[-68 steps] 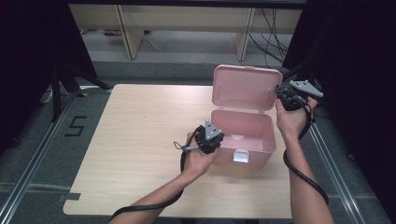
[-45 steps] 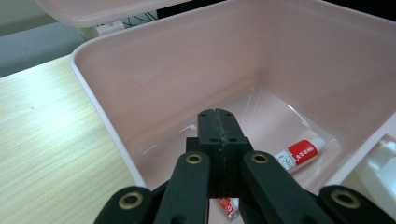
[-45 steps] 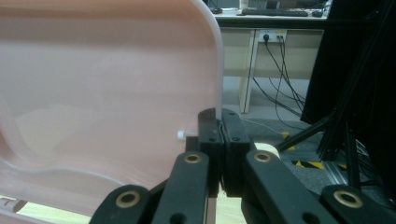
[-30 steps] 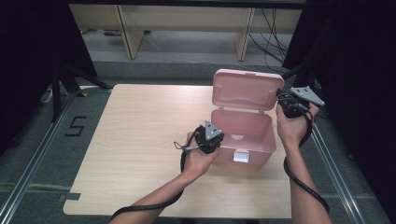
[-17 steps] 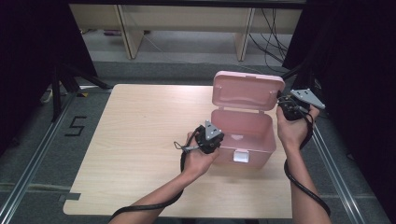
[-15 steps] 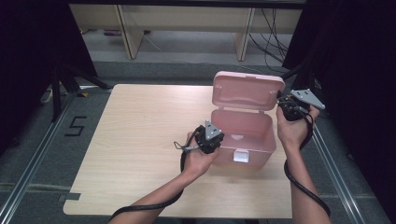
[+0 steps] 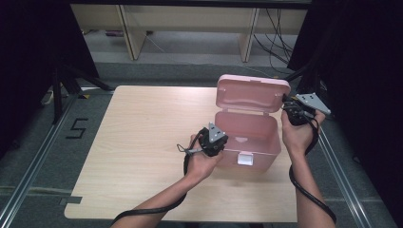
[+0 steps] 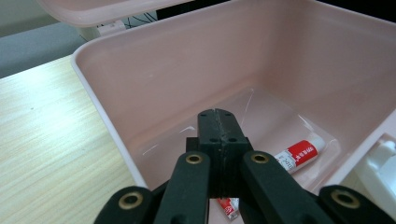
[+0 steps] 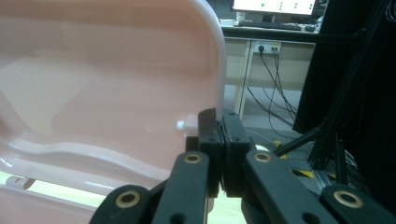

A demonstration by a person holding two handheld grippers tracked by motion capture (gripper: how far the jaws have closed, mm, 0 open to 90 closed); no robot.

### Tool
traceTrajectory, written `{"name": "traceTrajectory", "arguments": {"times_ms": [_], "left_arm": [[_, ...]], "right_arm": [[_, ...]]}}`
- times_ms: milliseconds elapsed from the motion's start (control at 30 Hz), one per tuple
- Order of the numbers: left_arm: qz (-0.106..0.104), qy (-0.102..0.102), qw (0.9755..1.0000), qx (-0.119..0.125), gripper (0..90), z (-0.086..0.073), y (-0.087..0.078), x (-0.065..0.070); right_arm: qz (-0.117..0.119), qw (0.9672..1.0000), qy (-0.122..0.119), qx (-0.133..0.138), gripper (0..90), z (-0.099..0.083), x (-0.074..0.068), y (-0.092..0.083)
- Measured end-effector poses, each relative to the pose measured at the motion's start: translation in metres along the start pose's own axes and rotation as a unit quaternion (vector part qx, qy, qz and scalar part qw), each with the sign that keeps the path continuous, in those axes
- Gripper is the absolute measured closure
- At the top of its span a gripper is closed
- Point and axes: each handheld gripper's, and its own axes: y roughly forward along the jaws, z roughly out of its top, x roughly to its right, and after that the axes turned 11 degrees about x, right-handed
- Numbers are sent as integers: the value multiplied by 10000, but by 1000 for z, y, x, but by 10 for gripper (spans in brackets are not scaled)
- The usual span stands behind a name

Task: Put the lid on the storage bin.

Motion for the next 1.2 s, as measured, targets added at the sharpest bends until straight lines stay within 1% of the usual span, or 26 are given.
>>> {"name": "traceTrajectory", "arguments": {"times_ms": [67,100,167,333,367,400,433,500,533,567,600,633,667,700,767,900,1100,1133,1167,1200], "left_arm": [[4,12,10000,-9,900,0,0,0],[16,7,10000,-23,900,0,-1,0],[19,11,10000,-15,900,0,-1,0],[16,16,10000,13,900,-1,-1,0],[15,18,10000,19,900,-1,-1,0],[14,17,10000,24,900,-1,-1,0],[15,27,10000,27,900,-1,-1,0],[13,33,10000,33,900,-1,-1,0],[10,31,10000,41,900,-1,-1,0],[12,31,10000,47,900,-1,-1,0],[15,22,10000,63,900,-1,-1,0],[16,17,10000,75,900,-2,-1,1],[12,12,10000,90,900,-2,-2,0],[6,1,9999,117,900,-2,-2,0],[10,30,9999,165,900,-3,-3,0],[14,0,9997,232,899,-4,-3,0],[-19,-22,9997,243,891,-4,-4,0],[-14,-28,9997,243,883,-3,-4,0],[-12,-22,9997,252,873,-4,-5,0],[-21,-34,9997,259,865,-3,-5,0]], "right_arm": [[-11,10000,19,-58,900,0,-1,-1],[-14,10000,-33,-4,900,-1,0,-1],[-24,10000,28,1,900,-1,-2,-2],[-8,10000,-55,21,900,-2,-1,-3],[-18,10000,6,-2,900,-2,-2,-4],[-21,10000,3,35,900,-2,-2,-4],[3,9999,-85,73,900,-2,-1,-4],[-18,10000,-59,49,900,-3,-1,-4],[-17,10000,-86,28,900,-3,-1,-5],[-12,9999,-124,69,900,-3,-1,-5],[-9,9999,-118,80,900,-3,-1,-5],[-33,10000,-28,54,900,-3,-2,-6],[-18,9999,-100,90,900,-4,-2,-6],[-17,9999,-110,87,900,-4,-2,-6],[-36,10000,-56,68,900,-4,-2,-6],[-25,9999,-104,82,900,-4,-2,-6],[-38,9998,-128,123,900,-5,-2,-6],[-57,9999,-53,115,900,-5,-3,-7],[-52,9999,-100,112,900,-5,-3,-7],[-52,9999,-89,112,900,-6,-3,-7]]}}
